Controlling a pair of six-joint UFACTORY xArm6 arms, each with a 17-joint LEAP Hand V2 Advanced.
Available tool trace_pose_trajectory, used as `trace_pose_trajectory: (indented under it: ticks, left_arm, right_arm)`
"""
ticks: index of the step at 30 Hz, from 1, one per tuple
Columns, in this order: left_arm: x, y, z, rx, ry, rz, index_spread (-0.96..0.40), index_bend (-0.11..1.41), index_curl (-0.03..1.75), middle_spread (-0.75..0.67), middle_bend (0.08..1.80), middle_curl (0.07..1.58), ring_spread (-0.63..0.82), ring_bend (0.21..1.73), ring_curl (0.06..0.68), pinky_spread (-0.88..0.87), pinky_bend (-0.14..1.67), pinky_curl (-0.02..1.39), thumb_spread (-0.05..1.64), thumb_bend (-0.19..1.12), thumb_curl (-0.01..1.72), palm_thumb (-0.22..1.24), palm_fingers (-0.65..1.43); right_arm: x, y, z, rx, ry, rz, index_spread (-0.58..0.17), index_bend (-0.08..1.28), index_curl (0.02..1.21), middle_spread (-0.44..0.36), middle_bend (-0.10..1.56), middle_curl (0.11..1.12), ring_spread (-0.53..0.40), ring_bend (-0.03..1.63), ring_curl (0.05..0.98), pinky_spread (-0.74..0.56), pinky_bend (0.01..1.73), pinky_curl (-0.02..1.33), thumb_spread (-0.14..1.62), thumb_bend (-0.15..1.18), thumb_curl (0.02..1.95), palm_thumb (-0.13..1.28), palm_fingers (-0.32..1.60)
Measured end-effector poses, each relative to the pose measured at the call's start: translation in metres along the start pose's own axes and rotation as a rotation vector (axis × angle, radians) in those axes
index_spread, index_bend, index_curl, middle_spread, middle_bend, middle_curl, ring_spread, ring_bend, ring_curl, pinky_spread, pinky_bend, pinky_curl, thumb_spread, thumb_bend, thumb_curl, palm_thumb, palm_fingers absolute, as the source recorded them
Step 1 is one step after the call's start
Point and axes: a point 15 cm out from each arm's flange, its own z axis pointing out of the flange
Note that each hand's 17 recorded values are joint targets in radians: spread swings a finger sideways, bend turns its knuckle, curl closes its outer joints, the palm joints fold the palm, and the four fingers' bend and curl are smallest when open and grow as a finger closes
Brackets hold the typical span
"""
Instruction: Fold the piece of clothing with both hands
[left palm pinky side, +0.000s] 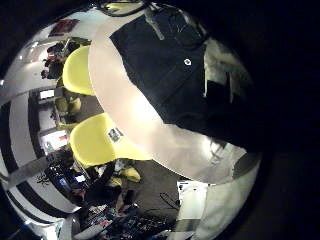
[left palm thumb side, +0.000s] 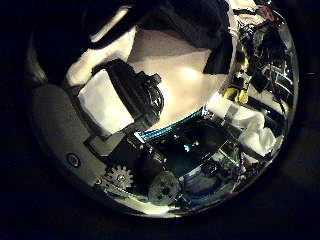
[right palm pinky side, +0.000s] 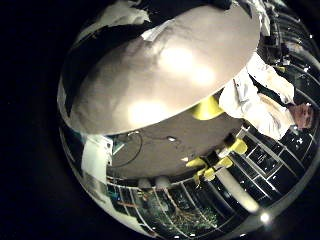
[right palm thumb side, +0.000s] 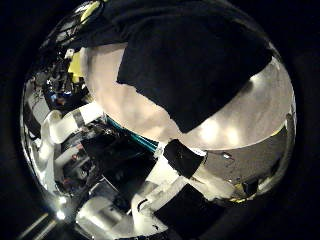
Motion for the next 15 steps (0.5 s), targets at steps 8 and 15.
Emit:
trace_pose_trajectory:
  ticks: [8,15]
  left_arm:
    - [0.0,0.002,-0.005,-0.001,0.0,0.0,-0.66,0.28,1.34,-0.58,0.9,1.05,-0.49,1.24,0.515,-0.72,0.84,0.69,1.35,-0.01,0.3,0.56,0.9]
    - [-0.003,0.007,-0.009,-0.014,0.002,0.003,-0.66,0.27,1.37,-0.59,0.89,1.06,-0.49,1.24,0.515,-0.72,0.82,0.7,1.35,-0.01,0.3,0.56,0.91]
  right_arm:
    - [0.005,-0.002,0.001,-0.032,0.103,0.014,-0.319,0.18,0.26,-0.219,0.6,0.51,-0.269,1.1,0.345,-0.3,1.12,0.18,0.99,0.0,0.39,0.72,0.89]
    - [0.013,-0.01,-0.019,0.062,0.124,0.038,-0.406,0.69,0.5,-0.262,0.9,0.68,-0.268,1.19,0.456,-0.29,1.27,0.28,1.01,0.04,0.46,0.93,1.22]
